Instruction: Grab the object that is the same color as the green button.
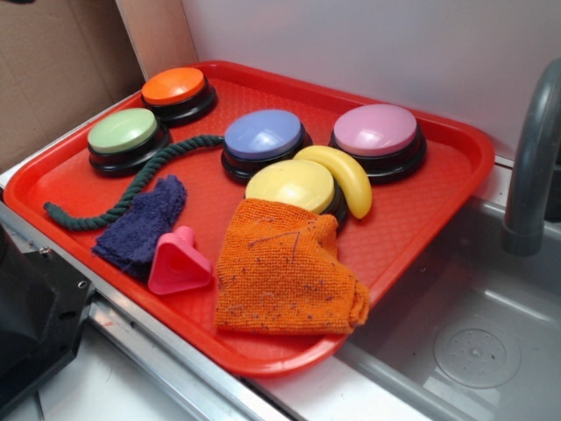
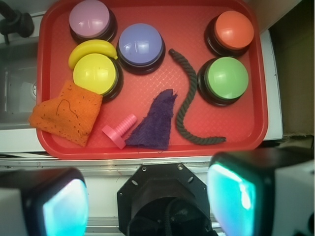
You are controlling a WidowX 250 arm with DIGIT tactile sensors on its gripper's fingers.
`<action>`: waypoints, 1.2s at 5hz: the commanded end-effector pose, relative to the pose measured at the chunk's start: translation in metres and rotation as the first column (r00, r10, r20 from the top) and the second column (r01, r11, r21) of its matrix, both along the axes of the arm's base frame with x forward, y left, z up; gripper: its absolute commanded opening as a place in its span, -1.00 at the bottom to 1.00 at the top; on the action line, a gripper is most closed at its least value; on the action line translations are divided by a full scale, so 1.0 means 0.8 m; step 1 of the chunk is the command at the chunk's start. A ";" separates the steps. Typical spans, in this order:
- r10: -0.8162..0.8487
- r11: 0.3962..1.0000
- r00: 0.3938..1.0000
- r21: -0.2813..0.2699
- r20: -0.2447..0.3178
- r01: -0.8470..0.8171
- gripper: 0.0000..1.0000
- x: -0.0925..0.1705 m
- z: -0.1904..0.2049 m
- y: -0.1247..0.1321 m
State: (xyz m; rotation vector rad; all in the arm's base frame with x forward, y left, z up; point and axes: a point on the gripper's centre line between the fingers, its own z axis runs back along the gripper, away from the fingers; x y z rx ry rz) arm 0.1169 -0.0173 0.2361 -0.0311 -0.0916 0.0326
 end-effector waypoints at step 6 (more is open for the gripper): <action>0.344 0.938 0.938 0.020 0.040 -0.345 1.00 0.061 -0.164 0.086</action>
